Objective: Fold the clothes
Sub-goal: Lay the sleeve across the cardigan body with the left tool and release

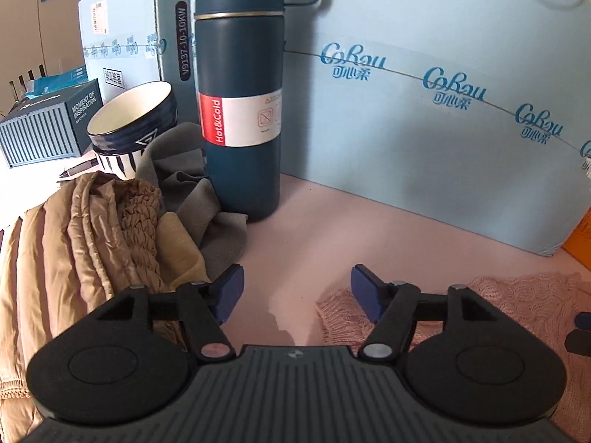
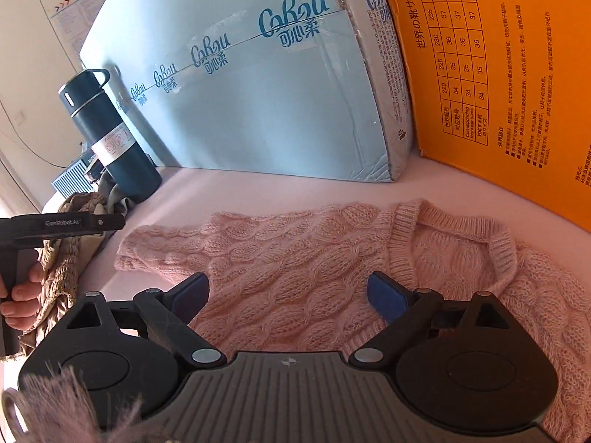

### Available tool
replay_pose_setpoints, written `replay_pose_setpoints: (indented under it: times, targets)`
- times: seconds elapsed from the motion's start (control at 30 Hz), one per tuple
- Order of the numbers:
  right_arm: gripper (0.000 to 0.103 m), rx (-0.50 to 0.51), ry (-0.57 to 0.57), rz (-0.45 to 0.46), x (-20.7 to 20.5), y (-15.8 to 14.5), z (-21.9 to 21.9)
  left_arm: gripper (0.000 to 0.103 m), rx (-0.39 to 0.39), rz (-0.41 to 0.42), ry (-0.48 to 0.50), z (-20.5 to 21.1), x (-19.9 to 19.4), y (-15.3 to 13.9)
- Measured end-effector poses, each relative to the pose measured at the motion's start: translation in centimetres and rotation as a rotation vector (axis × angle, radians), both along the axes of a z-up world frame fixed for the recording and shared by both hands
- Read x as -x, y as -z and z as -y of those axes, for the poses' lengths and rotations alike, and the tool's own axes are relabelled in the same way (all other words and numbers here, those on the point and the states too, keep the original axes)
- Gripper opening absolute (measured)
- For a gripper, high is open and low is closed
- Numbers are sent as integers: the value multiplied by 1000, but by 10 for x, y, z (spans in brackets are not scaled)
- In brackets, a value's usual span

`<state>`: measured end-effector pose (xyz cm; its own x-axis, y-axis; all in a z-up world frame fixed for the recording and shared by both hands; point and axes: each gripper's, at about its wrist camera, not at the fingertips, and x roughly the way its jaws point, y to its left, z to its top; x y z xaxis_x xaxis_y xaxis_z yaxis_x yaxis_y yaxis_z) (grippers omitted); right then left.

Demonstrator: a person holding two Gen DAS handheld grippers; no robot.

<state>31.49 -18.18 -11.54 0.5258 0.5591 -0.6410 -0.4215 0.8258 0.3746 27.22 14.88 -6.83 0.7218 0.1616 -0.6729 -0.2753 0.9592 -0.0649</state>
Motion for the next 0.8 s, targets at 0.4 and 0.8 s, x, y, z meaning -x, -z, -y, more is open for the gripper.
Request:
replay_pose_setpoints:
  times: [0.4, 0.8]
  targets:
    - [94, -8, 20, 25, 8, -3, -9, 71, -31, -7, 95, 34, 12, 8]
    - [94, -88, 404, 86, 125, -36, 102, 82, -59, -22, 474, 166, 9, -7]
